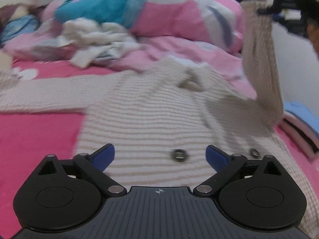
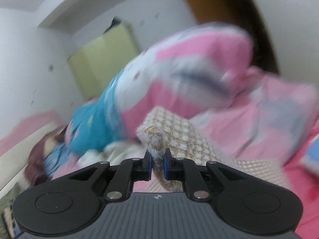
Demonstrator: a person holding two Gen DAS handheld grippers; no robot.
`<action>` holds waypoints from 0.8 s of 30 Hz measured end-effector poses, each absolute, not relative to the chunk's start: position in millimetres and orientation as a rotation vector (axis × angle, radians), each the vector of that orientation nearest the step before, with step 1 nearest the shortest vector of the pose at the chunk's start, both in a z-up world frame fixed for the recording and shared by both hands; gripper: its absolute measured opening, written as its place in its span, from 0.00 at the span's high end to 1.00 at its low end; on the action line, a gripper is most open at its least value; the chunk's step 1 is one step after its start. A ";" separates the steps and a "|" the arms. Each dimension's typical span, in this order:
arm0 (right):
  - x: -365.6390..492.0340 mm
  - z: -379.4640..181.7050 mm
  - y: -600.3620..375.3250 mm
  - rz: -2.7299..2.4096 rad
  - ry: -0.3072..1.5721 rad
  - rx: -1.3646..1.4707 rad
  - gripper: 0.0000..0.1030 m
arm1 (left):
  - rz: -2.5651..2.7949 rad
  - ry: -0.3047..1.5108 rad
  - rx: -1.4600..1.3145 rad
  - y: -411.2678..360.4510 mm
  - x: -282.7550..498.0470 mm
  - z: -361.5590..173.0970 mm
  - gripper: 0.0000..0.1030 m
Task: Fold clothes
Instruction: 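Lift the sleeve with the right gripper and fold it across the coat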
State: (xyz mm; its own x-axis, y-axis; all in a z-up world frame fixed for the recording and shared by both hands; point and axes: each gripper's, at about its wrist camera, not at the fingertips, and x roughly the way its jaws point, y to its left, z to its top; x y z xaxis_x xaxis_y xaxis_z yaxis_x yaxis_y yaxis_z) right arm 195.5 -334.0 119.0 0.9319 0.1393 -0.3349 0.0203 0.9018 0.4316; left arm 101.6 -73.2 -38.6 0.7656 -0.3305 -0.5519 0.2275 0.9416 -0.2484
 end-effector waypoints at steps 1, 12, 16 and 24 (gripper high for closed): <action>206.4 107.3 -317.4 0.090 0.395 0.450 0.89 | -0.287 0.631 -0.185 -65.0 102.7 -39.4 0.07; 275.9 -55.4 -208.3 0.271 0.802 0.556 0.71 | -0.242 0.642 -0.279 -29.1 115.6 -49.2 0.19; 251.6 -55.3 -238.8 0.349 0.779 0.716 0.63 | -0.276 0.626 -0.311 -30.4 121.9 -45.4 0.19; 131.3 -19.1 -384.6 0.296 0.423 1.017 0.57 | -0.331 0.625 -0.342 -56.4 159.1 -30.0 0.19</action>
